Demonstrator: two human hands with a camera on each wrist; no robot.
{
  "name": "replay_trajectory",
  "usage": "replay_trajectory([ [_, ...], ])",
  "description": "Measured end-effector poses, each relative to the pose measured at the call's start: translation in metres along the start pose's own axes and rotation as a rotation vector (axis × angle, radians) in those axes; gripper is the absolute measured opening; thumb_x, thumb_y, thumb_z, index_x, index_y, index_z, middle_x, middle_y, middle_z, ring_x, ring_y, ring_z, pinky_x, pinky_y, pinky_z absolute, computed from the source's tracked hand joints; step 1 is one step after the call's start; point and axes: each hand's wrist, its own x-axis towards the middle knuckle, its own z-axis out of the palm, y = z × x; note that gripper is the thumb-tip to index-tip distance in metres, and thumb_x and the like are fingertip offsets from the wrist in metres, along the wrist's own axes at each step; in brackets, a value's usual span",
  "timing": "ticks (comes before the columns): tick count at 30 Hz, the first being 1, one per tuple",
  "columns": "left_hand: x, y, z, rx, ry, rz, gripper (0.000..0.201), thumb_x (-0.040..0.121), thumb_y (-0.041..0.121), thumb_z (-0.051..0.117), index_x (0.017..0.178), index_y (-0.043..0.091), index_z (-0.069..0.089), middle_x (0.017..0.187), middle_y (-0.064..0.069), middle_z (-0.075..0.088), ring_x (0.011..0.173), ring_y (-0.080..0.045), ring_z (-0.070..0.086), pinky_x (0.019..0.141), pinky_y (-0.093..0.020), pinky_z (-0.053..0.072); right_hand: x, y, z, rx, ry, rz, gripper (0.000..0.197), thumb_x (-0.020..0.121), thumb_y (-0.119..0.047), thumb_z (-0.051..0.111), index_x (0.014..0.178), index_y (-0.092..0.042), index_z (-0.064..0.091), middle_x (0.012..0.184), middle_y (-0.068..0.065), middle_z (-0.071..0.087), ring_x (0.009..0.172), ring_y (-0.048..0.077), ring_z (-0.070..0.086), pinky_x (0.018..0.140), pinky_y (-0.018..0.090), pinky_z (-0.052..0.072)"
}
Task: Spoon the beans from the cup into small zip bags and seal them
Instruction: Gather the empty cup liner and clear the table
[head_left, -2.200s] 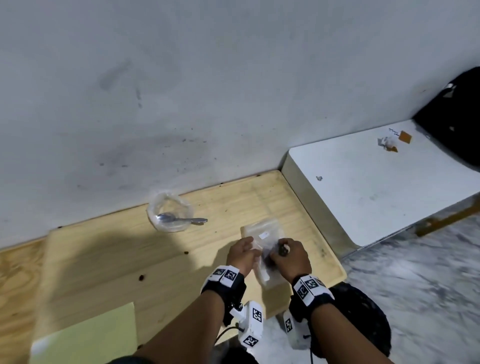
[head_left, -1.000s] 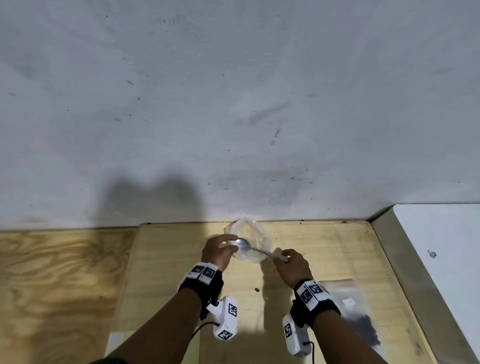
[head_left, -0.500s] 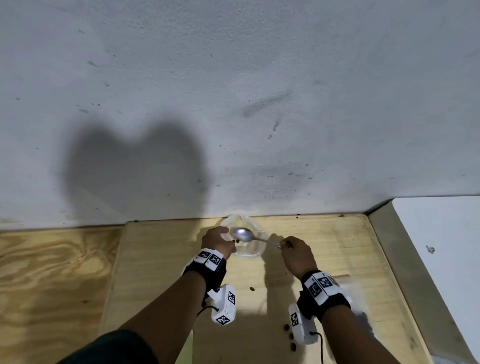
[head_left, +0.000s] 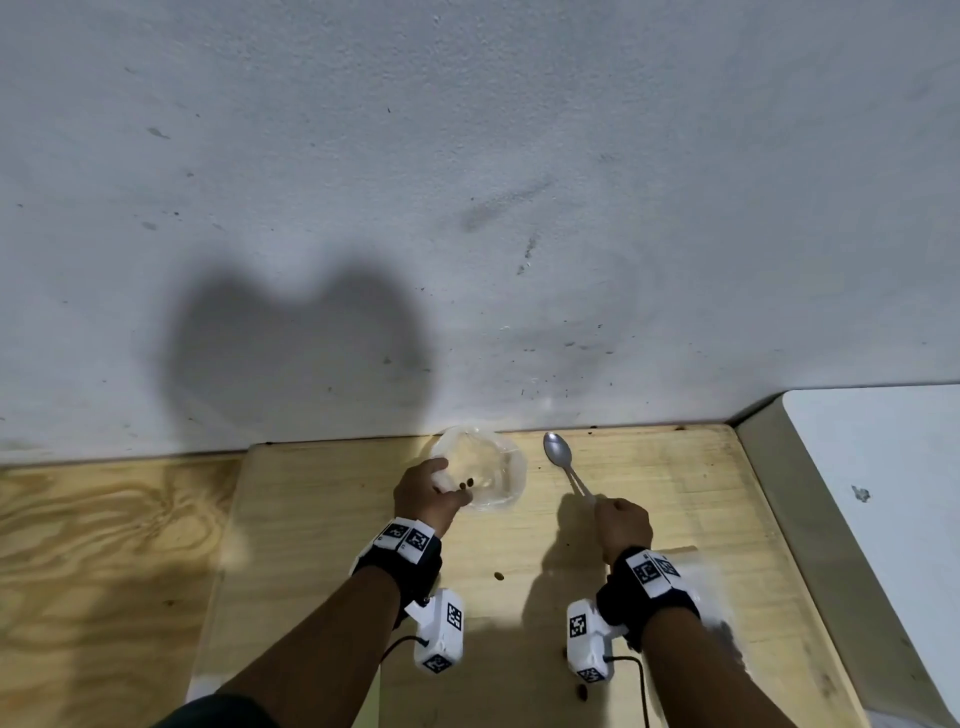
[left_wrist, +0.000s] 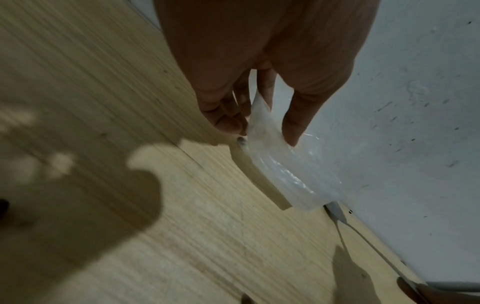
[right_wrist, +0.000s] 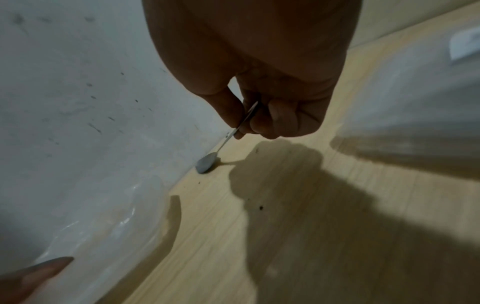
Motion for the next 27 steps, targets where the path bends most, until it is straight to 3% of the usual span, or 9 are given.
replay_trajectory([
  [4, -0.004, 0.002, -0.001, 0.000, -0.026, -0.016, 0.079, 0.061, 0.032, 0.090, 0.131, 0.016, 0.057, 0.135, -0.003, 0.057, 0.121, -0.022, 0.056, 0.103, -0.034, 0.045, -0.005, -0.004, 0.005, -0.105, -0.037, -0.015, 0.032, 0.097, -0.027, 0.050, 0.110, -0.008, 0.071, 0.111, 0.018, 0.069, 0.096, 0.035, 0.061, 0.079, 0.031, 0.046],
  [7, -0.007, 0.003, -0.002, 0.007, -0.050, -0.024, 0.090, 0.055, 0.034, 0.093, 0.134, 0.015, 0.054, 0.138, -0.001, 0.054, 0.127, -0.020, 0.051, 0.107, -0.034, 0.042, -0.012, -0.005, 0.004, -0.171, -0.060, -0.067, 0.029, 0.093, -0.032, 0.058, 0.111, -0.012, 0.068, 0.104, 0.010, 0.067, 0.095, 0.030, 0.060, 0.074, 0.028, 0.041],
  [10, -0.007, 0.003, -0.005, -0.012, -0.031, -0.050, 0.085, 0.057, 0.038, 0.091, 0.131, 0.016, 0.057, 0.137, -0.001, 0.055, 0.127, -0.021, 0.051, 0.107, -0.034, 0.042, -0.016, -0.001, 0.002, -0.221, -0.062, -0.127, 0.031, 0.091, -0.035, 0.060, 0.116, -0.017, 0.065, 0.108, 0.006, 0.069, 0.082, 0.019, 0.053, 0.072, 0.025, 0.040],
  [16, -0.007, -0.004, -0.013, -0.027, 0.031, -0.085, 0.064, 0.063, 0.050, 0.084, 0.116, 0.018, 0.067, 0.128, -0.002, 0.064, 0.120, -0.021, 0.058, 0.106, -0.033, 0.043, -0.029, 0.003, -0.006, -0.218, -0.019, -0.199, 0.038, 0.089, -0.033, 0.062, 0.124, -0.017, 0.062, 0.120, 0.005, 0.064, 0.110, 0.027, 0.060, 0.080, 0.028, 0.041],
  [19, -0.011, -0.007, -0.017, -0.023, 0.042, -0.071, 0.058, 0.066, 0.049, 0.083, 0.113, 0.018, 0.069, 0.125, -0.002, 0.066, 0.118, -0.021, 0.059, 0.105, -0.032, 0.044, -0.038, 0.011, -0.010, -0.168, 0.033, -0.273, 0.028, 0.086, -0.032, 0.067, 0.112, -0.019, 0.066, 0.116, 0.004, 0.064, 0.104, 0.024, 0.062, 0.079, 0.028, 0.042],
  [21, -0.014, -0.009, -0.019, -0.019, 0.053, -0.062, 0.055, 0.067, 0.048, 0.082, 0.111, 0.018, 0.070, 0.123, -0.003, 0.067, 0.118, -0.022, 0.059, 0.104, -0.031, 0.044, -0.044, 0.019, -0.013, -0.155, 0.013, -0.311, 0.014, 0.083, -0.026, 0.070, 0.096, -0.022, 0.067, 0.102, 0.001, 0.068, 0.094, 0.021, 0.065, 0.074, 0.027, 0.044],
  [24, -0.021, -0.014, -0.021, -0.038, 0.067, -0.067, 0.050, 0.069, 0.048, 0.081, 0.108, 0.019, 0.071, 0.119, -0.003, 0.068, 0.114, -0.021, 0.061, 0.099, -0.025, 0.043, -0.060, 0.033, -0.015, -0.226, -0.089, -0.335, 0.014, 0.079, -0.018, 0.068, 0.077, -0.031, 0.062, 0.088, 0.000, 0.071, 0.090, 0.023, 0.067, 0.077, 0.028, 0.050],
  [27, -0.029, -0.021, -0.023, -0.055, 0.076, -0.072, 0.046, 0.070, 0.049, 0.079, 0.105, 0.020, 0.072, 0.116, -0.002, 0.070, 0.112, -0.020, 0.062, 0.094, -0.023, 0.042, -0.085, 0.043, -0.015, -0.487, -0.250, -0.356, 0.002, 0.079, -0.029, 0.057, 0.078, -0.029, 0.059, 0.095, 0.002, 0.071, 0.089, 0.019, 0.064, 0.083, 0.026, 0.050],
])
